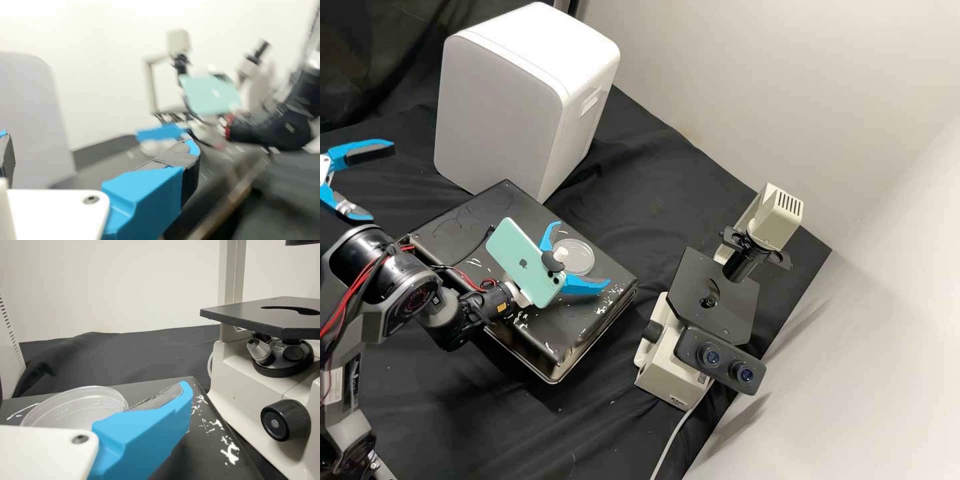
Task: Place the petri dish on the bench
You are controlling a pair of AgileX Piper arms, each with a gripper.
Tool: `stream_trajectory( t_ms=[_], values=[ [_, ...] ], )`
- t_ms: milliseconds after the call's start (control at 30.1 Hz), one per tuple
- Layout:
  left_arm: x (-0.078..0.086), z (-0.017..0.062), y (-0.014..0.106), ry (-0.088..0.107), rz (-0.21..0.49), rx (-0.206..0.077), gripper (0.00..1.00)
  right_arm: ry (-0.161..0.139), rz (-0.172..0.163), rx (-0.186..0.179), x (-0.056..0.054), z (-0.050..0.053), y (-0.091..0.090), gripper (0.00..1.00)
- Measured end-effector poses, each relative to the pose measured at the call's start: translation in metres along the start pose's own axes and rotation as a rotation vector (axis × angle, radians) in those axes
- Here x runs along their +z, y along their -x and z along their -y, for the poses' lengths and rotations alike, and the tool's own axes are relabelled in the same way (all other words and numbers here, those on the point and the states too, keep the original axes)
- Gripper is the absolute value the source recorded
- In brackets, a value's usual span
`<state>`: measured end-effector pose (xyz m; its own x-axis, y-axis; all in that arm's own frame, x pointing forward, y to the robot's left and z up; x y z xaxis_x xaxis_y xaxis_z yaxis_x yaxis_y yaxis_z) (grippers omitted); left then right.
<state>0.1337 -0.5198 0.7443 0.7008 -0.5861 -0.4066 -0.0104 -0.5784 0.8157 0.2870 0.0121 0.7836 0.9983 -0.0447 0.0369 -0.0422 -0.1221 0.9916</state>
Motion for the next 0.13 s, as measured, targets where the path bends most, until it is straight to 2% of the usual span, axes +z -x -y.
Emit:
stream_trajectory(
  t_ms=[133],
  values=[
    [-0.0015,-0.0048,0.0013,0.015,-0.031,0.033,1.00,0.000,0.000,0.000,0.0000,0.0000,0.0000,1.00]
  ],
)
